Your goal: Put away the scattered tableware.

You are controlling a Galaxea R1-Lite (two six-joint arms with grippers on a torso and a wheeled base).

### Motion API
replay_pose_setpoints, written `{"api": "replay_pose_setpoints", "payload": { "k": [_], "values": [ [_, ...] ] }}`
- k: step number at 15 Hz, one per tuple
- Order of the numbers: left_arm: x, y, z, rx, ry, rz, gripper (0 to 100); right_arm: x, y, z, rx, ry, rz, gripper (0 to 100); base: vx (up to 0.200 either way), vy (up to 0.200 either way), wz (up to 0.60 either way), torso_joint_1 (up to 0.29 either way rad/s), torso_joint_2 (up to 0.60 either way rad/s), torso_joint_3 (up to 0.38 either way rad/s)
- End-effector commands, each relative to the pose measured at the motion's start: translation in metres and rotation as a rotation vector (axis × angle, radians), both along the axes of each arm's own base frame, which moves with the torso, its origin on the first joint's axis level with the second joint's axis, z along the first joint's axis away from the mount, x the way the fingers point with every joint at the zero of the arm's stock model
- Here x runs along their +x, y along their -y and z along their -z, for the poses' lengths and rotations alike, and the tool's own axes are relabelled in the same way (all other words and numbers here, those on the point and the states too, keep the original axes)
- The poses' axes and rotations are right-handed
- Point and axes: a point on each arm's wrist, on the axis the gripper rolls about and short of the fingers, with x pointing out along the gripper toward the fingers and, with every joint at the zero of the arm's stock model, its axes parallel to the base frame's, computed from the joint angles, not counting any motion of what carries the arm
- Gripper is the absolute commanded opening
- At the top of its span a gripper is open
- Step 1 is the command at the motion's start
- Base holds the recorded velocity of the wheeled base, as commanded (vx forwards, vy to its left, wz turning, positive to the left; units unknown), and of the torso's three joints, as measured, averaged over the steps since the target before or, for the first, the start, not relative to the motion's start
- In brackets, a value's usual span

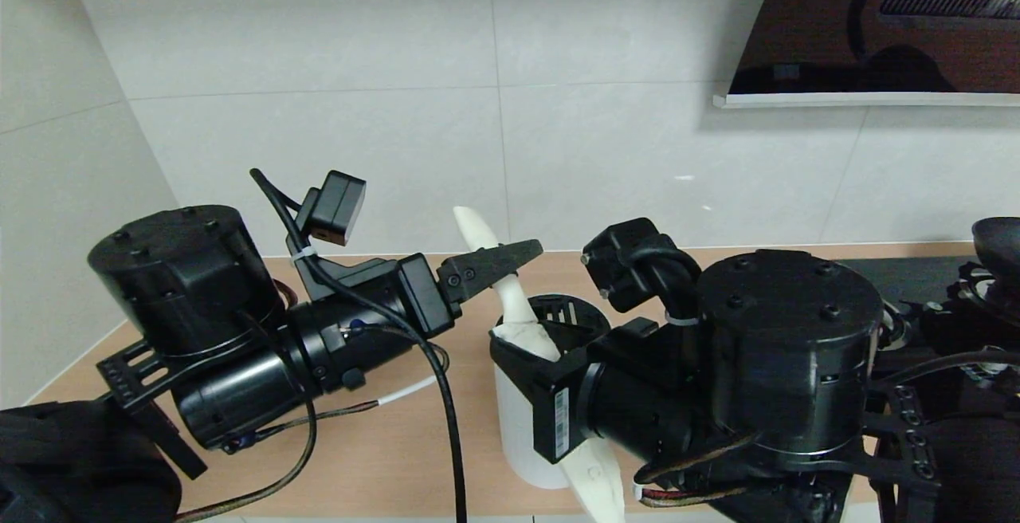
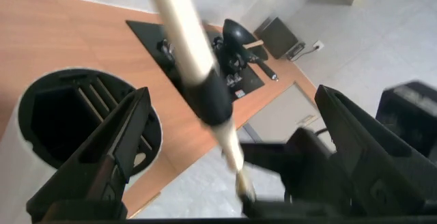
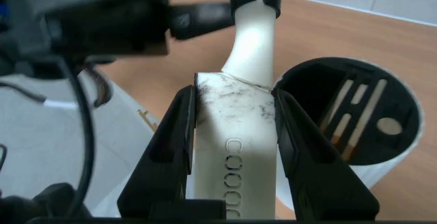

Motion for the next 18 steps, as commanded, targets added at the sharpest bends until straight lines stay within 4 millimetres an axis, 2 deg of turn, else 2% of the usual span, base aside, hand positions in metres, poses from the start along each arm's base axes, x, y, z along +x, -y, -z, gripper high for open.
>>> {"api": "replay_pose_setpoints", "payload": {
  "k": [1, 10, 11, 18],
  "values": [
    [0.0001, 0.0001, 0.0009, 0.001, -0.001, -0.001, 100, -0.0007, -0.0012, 0.0015, -0.004, -0.002, -0.003, 0, 0.000, 0.000, 0.00, 0.000, 0.00, 0.000],
    [0.0073, 0.0042, 0.0102, 0.008, -0.013, -0.022, 100, -0.0050, -0.0027, 0.0039, -0.012, -0.008, -0.017, 0, 0.000, 0.000, 0.00, 0.000, 0.00, 0.000],
    [0.0085, 0.0043, 0.0103, 0.008, -0.013, -0.030, 0, -0.0050, -0.0027, 0.0039, -0.012, -0.008, -0.017, 0, 0.000, 0.000, 0.00, 0.000, 0.00, 0.000],
    [0.0077, 0.0038, 0.0102, 0.009, -0.012, -0.031, 0, -0.0053, -0.0021, 0.0027, -0.005, -0.005, -0.018, 0, 0.000, 0.000, 0.00, 0.000, 0.00, 0.000]
  ]
}}
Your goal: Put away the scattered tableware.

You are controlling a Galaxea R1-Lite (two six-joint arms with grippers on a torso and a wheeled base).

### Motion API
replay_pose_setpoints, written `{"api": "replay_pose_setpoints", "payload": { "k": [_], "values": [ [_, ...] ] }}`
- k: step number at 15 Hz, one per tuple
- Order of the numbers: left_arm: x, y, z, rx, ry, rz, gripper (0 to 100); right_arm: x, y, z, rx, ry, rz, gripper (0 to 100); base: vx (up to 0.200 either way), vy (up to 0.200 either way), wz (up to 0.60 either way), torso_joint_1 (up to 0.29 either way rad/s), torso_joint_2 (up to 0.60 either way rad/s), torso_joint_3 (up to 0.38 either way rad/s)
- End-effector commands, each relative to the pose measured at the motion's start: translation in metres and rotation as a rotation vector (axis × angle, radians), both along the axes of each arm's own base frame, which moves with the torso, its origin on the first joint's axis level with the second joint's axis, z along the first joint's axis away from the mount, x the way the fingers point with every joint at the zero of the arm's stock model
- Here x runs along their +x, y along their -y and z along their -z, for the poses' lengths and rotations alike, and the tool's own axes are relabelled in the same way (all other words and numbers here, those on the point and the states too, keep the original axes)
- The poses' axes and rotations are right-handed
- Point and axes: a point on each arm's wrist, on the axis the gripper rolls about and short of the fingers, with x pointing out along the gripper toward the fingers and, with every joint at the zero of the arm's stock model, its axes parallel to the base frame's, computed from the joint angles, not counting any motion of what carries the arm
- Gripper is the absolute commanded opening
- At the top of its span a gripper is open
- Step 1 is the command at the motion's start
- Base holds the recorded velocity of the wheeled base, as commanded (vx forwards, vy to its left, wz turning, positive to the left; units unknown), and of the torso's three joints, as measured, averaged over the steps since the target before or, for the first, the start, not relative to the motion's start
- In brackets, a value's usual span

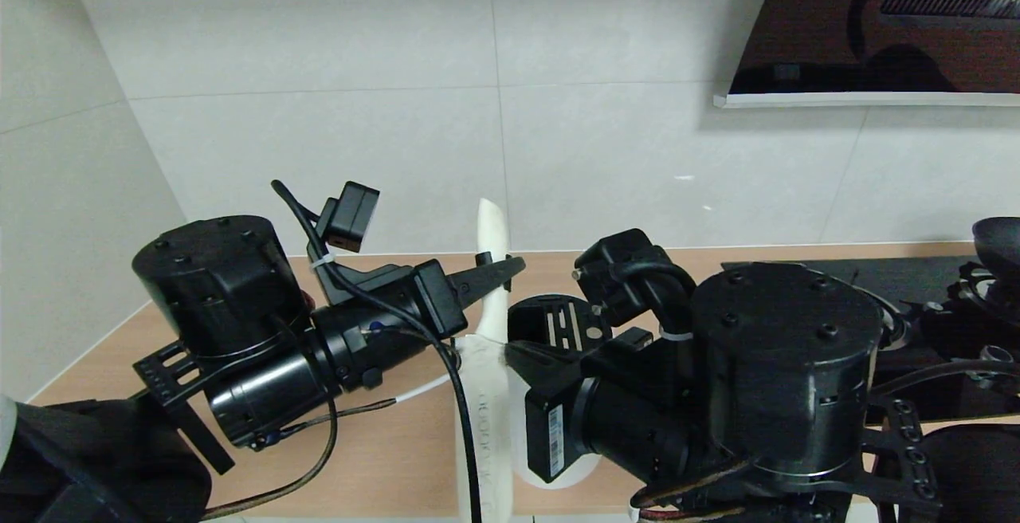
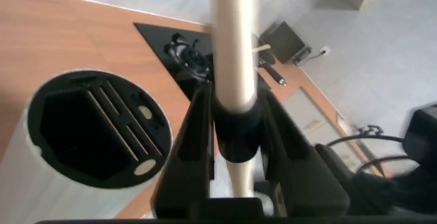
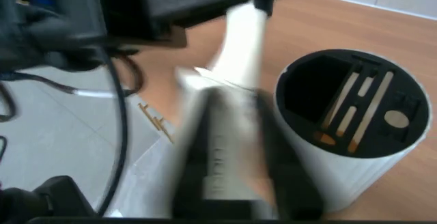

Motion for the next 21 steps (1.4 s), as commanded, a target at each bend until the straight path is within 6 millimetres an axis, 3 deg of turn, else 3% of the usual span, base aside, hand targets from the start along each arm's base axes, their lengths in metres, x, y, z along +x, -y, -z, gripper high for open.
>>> {"api": "replay_pose_setpoints", "payload": {
  "k": [1, 8, 9, 14, 16, 18, 21],
  "values": [
    [-0.001, 0.000, -0.001, -0.002, 0.002, 0.001, 0, 0.000, 0.000, 0.000, 0.004, 0.000, 0.001, 0, 0.000, 0.000, 0.00, 0.000, 0.00, 0.000],
    [0.000, -0.004, -0.006, 0.005, 0.038, -0.017, 0, 0.004, 0.006, -0.004, 0.023, -0.006, 0.026, 0, 0.000, 0.000, 0.00, 0.000, 0.00, 0.000],
    [0.001, -0.005, -0.007, 0.003, 0.042, -0.029, 0, 0.005, 0.008, -0.005, 0.023, -0.006, 0.031, 100, 0.000, 0.000, 0.00, 0.000, 0.00, 0.000],
    [-0.010, -0.024, -0.043, -0.017, 0.082, -0.073, 0, 0.028, 0.034, -0.018, 0.054, 0.019, 0.134, 100, 0.000, 0.000, 0.00, 0.000, 0.00, 0.000],
    [-0.016, -0.029, -0.066, 0.023, 0.115, -0.164, 0, 0.043, 0.057, -0.030, 0.080, 0.044, 0.215, 100, 0.000, 0.000, 0.00, 0.000, 0.00, 0.000],
    [-0.011, -0.028, -0.087, 0.076, 0.172, -0.316, 0, 0.057, 0.078, -0.033, 0.079, 0.048, 0.296, 100, 0.000, 0.000, 0.00, 0.000, 0.00, 0.000],
    [-0.014, -0.018, -0.109, 0.129, 0.249, -0.404, 0, 0.065, 0.099, -0.037, 0.053, 0.031, 0.364, 100, 0.000, 0.000, 0.00, 0.000, 0.00, 0.000]
  ]
}}
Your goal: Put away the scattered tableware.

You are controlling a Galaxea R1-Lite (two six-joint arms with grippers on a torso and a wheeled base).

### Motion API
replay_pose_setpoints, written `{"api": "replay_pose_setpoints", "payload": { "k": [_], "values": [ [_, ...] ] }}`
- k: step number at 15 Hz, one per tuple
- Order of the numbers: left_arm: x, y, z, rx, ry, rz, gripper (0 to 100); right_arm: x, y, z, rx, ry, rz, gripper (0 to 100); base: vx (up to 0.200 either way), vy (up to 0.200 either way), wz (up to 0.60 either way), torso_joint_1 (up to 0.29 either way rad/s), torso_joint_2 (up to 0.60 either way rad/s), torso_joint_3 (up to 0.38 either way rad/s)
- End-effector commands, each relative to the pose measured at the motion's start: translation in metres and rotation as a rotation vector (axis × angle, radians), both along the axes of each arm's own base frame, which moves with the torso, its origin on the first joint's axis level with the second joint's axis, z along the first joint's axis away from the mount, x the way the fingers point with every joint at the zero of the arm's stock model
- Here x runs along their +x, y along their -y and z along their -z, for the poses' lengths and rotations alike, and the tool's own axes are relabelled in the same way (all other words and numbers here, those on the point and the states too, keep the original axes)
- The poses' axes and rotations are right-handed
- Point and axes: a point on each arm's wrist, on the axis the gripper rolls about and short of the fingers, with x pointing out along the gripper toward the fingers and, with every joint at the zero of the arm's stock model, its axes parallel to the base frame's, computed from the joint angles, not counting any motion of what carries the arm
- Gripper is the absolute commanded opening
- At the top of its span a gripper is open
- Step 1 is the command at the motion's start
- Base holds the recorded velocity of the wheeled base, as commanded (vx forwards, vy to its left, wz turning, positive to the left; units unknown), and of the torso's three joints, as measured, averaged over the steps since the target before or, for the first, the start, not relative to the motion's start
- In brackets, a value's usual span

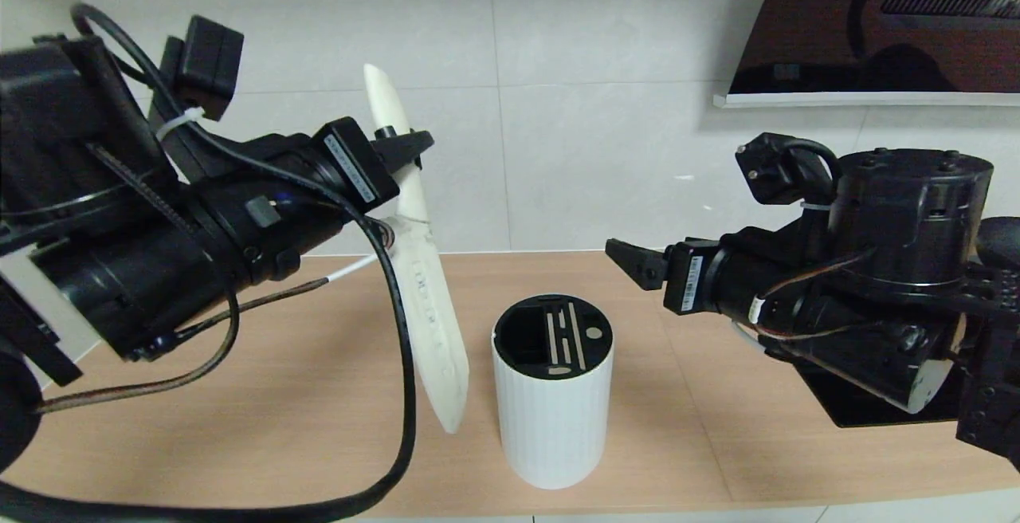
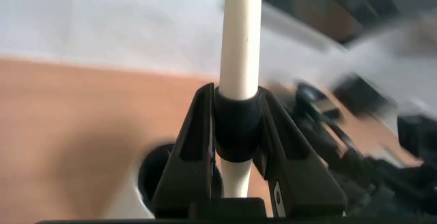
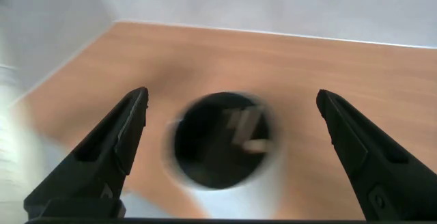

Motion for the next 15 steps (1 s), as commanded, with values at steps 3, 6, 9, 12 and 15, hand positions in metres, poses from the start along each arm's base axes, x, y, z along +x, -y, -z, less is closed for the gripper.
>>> {"api": "replay_pose_setpoints", "payload": {
  "k": [3, 6, 9, 12, 15],
  "values": [
    [-0.012, 0.026, -0.024, 0.119, 0.144, -0.087, 0, 0.004, 0.014, -0.008, 0.016, 0.018, 0.045, 100, 0.000, 0.000, 0.00, 0.000, 0.00, 0.000],
    [-0.022, 0.052, -0.015, 0.154, 0.157, -0.172, 0, 0.008, 0.015, -0.004, 0.005, 0.006, 0.056, 100, 0.000, 0.000, 0.00, 0.000, 0.00, 0.000],
    [-0.003, 0.070, 0.001, 0.238, 0.208, -0.294, 0, 0.012, 0.012, 0.002, -0.007, -0.008, 0.056, 100, 0.000, 0.000, 0.00, 0.000, 0.00, 0.000],
    [0.002, 0.086, 0.007, 0.238, 0.266, -0.346, 0, 0.012, 0.012, 0.003, -0.010, -0.012, 0.056, 100, 0.000, 0.000, 0.00, 0.000, 0.00, 0.000],
    [0.003, 0.091, 0.010, 0.238, 0.260, -0.350, 0, 0.013, 0.011, 0.006, -0.015, -0.018, 0.056, 100, 0.000, 0.000, 0.00, 0.000, 0.00, 0.000]
  ]
}}
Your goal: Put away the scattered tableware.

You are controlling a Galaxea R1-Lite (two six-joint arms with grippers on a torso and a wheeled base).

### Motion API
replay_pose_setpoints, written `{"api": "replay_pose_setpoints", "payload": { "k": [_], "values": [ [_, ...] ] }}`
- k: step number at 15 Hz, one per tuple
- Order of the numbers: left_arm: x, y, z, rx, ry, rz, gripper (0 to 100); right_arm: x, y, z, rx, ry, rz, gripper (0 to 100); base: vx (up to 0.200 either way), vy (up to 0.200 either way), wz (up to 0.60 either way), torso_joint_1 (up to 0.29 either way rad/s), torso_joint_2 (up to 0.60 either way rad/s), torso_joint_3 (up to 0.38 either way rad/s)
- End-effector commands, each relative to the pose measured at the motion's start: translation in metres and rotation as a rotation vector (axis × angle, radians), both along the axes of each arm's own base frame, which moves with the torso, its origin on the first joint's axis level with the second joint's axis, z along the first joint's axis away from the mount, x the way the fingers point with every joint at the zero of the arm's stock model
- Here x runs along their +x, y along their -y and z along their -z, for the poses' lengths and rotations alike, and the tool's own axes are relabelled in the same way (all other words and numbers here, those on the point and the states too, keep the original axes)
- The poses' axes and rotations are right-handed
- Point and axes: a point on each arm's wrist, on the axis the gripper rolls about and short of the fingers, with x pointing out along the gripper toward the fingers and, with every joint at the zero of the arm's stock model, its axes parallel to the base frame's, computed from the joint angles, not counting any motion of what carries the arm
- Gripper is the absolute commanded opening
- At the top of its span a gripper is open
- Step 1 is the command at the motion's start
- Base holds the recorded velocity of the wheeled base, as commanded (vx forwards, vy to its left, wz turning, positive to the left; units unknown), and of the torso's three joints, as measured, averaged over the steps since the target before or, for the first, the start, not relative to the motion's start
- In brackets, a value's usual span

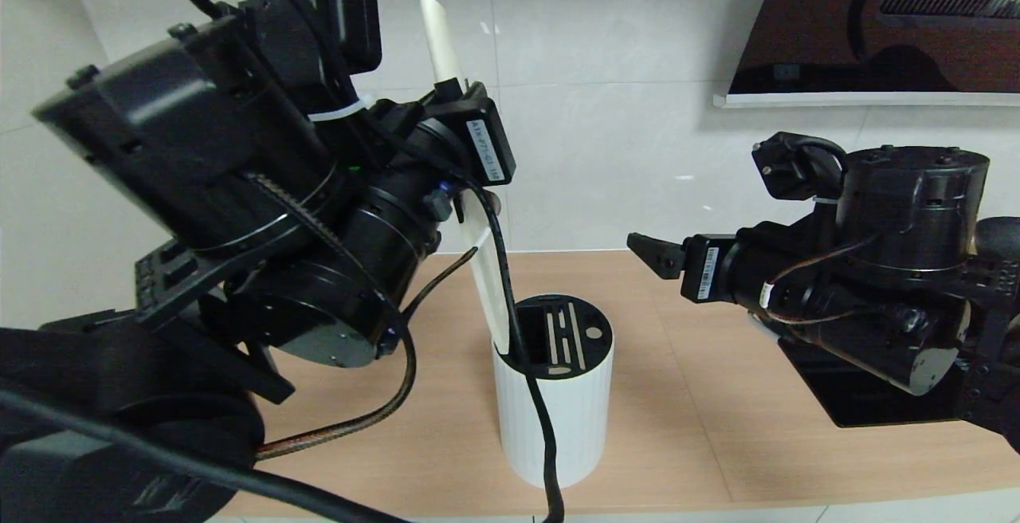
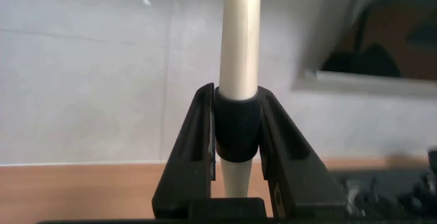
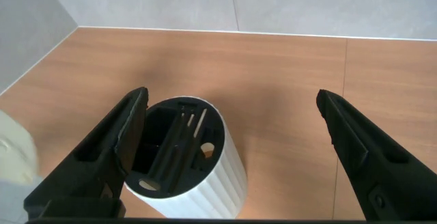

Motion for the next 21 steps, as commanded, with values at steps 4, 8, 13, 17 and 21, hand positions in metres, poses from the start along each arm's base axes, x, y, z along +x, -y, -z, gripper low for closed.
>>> {"api": "replay_pose_setpoints", "payload": {
  "k": [4, 8, 13, 17, 21],
  "values": [
    [0.008, 0.024, 0.024, 0.021, -0.011, 0.020, 0, 0.003, -0.003, 0.006, -0.012, -0.014, 0.000, 100, 0.000, 0.000, 0.00, 0.000, 0.00, 0.000],
    [0.021, 0.038, 0.046, 0.033, -0.024, 0.011, 0, 0.003, -0.002, 0.005, -0.010, -0.012, 0.001, 100, 0.000, 0.000, 0.00, 0.000, 0.00, 0.000],
    [0.033, 0.037, 0.054, 0.047, -0.029, -0.017, 0, 0.003, -0.002, 0.005, -0.009, -0.013, 0.003, 100, 0.000, 0.000, 0.00, 0.000, 0.00, 0.000],
    [0.039, 0.035, 0.055, 0.039, -0.013, -0.037, 0, 0.004, -0.002, 0.006, -0.010, -0.014, 0.003, 100, 0.000, 0.000, 0.00, 0.000, 0.00, 0.000],
    [0.047, 0.034, 0.063, 0.053, -0.027, -0.053, 0, 0.003, -0.003, 0.006, -0.011, -0.015, 0.001, 100, 0.000, 0.000, 0.00, 0.000, 0.00, 0.000]
  ]
}}
